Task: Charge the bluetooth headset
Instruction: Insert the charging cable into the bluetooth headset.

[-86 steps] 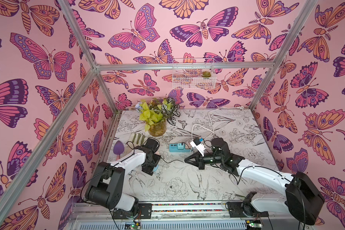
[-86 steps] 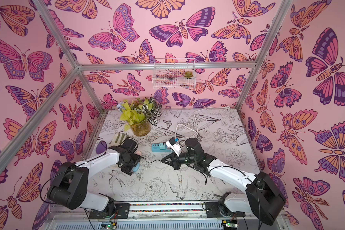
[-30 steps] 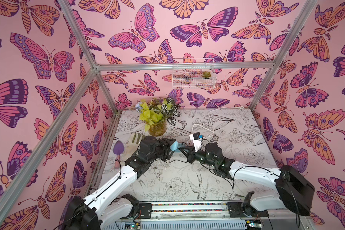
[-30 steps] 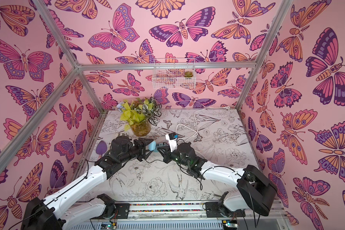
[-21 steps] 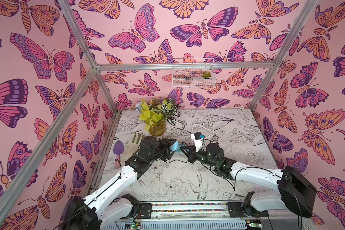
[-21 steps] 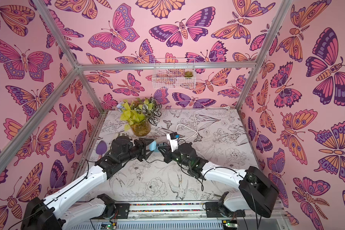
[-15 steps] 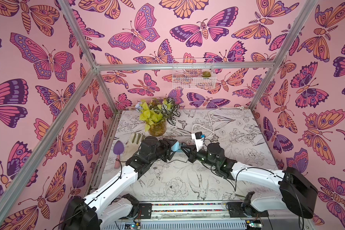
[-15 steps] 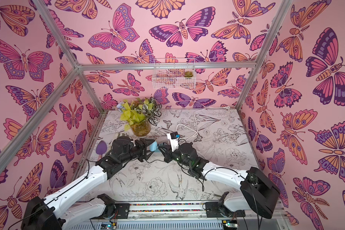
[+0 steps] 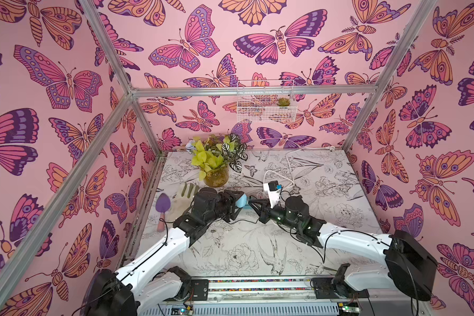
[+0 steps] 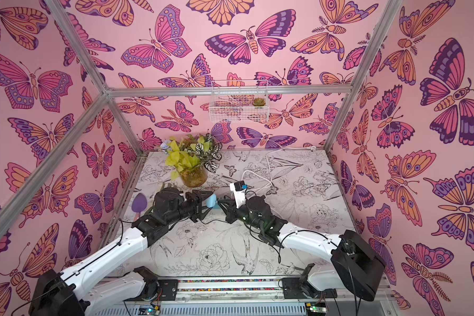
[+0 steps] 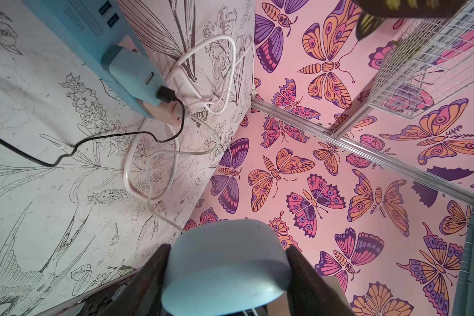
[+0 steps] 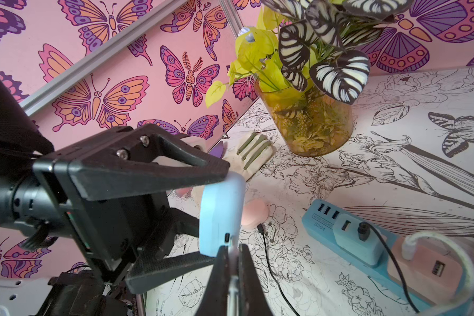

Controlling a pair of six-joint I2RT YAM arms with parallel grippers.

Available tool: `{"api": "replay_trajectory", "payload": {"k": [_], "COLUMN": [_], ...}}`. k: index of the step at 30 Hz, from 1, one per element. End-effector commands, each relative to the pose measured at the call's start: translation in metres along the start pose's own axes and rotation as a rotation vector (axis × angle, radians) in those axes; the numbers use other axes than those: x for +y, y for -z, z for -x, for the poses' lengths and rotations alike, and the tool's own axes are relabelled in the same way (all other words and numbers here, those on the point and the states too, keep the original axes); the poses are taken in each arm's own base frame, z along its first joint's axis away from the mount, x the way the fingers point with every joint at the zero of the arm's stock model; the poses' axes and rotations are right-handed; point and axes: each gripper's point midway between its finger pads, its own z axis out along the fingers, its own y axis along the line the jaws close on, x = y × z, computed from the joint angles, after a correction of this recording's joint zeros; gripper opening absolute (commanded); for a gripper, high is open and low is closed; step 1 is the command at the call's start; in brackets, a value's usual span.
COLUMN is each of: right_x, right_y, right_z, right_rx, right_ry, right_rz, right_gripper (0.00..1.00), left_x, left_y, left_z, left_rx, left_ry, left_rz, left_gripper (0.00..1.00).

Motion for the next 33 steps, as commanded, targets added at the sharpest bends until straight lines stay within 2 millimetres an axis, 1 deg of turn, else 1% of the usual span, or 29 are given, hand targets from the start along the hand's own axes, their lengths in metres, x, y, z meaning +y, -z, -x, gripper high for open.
{"api": "replay_trajectory", "payload": {"k": [1, 9, 14, 20, 23, 28, 33], "right_x": [0.017, 0.017, 0.011, -0.001, -0.004, -0.004, -0.001], "right_y": [0.001, 0.003, 0.003, 0.005, 0.005, 0.004, 0.0], "right_z": [0.017, 0.018, 0.019, 0.025, 0.024, 0.019, 0.019], "right_rx": [-0.041, -0.054, -0.06, -0.079, -0.072, -0.062, -0.059], "right_ry": [0.031, 0.028, 0.031, 0.032, 0.031, 0.022, 0.015], "right_rz": [0.056, 0.054, 0.028, -0.019, -0.024, -0.018, 0.006], "right_gripper": [0.0, 0.0, 0.0, 0.0, 0.0, 0.0, 0.0], "left_x": [0.002, 0.004, 0.001, -0.001, -0.001, -0.002, -0.004], "left_y": [-0.003, -0.004, -0.007, -0.009, -0.009, -0.01, -0.012], "left_z": [-0.004, -0.002, -0.004, -0.005, -0.003, -0.002, -0.004], "left_rx": [0.018, 0.008, 0.021, 0.027, 0.021, 0.019, 0.028], "left_ry": [-0.002, 0.002, -0.002, 0.001, 0.007, 0.012, 0.01], "left_rz": [-0.004, -0.001, -0.004, -0.017, -0.026, -0.033, -0.039], "left_gripper": [0.45, 0.45, 0.44, 0.44, 0.44, 0.44, 0.44]}}
